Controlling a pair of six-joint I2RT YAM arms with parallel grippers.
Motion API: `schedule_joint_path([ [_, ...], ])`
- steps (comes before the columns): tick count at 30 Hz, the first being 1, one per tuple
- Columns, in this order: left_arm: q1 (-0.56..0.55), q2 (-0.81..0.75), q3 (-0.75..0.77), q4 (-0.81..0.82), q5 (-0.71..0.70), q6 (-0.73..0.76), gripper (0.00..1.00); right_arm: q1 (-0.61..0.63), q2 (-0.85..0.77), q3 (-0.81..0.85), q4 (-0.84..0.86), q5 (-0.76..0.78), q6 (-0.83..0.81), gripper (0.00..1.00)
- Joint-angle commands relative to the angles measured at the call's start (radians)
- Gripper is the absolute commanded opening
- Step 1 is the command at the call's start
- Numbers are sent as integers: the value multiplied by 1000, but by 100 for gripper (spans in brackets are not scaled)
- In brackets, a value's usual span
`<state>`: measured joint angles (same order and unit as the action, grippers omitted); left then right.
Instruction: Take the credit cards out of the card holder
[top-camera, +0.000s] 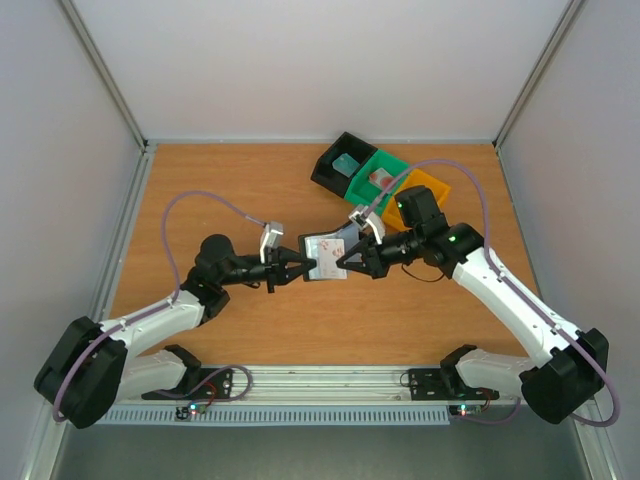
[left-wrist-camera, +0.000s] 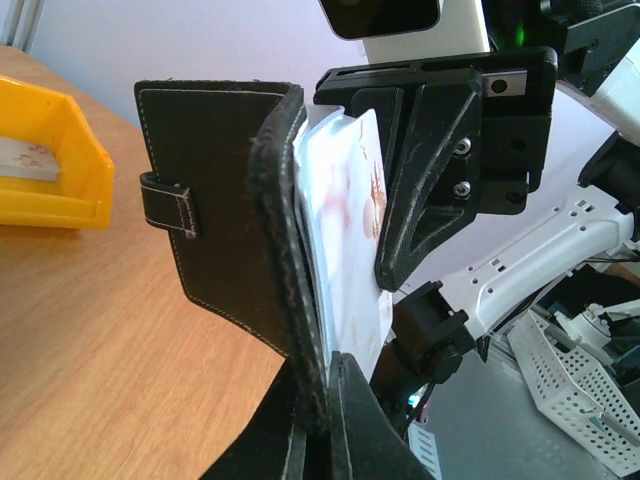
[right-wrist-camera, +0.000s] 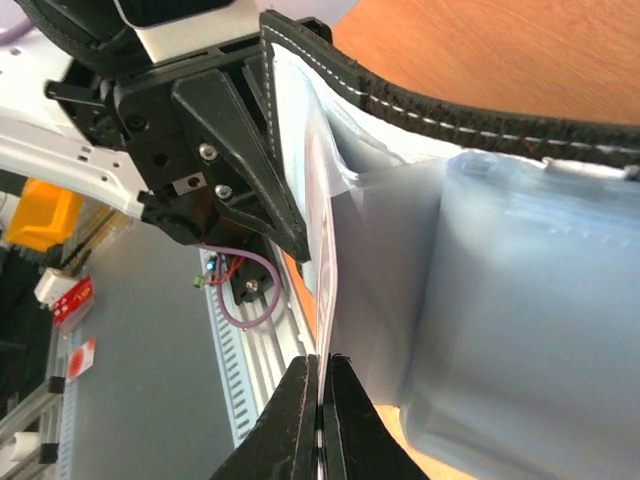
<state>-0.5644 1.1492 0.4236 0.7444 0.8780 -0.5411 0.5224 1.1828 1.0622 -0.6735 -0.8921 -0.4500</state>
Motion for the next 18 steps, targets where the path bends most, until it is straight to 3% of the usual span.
schedule_joint_path([
  [1,2,-2,-7,15,-60,2,0,-7,-22,32,-93,80,-68,1],
  [7,21,-2,-58,-89,-203,-120,0,-58,-44,49,-241,274,-83,1],
  [12,24,-21,-63,-122,-224,-76,0,-114,-48,109,-321,404,-110,1],
  [18,28,-66,-85,-201,-342,-26,0,-153,178,428,-536,797,-308,1],
])
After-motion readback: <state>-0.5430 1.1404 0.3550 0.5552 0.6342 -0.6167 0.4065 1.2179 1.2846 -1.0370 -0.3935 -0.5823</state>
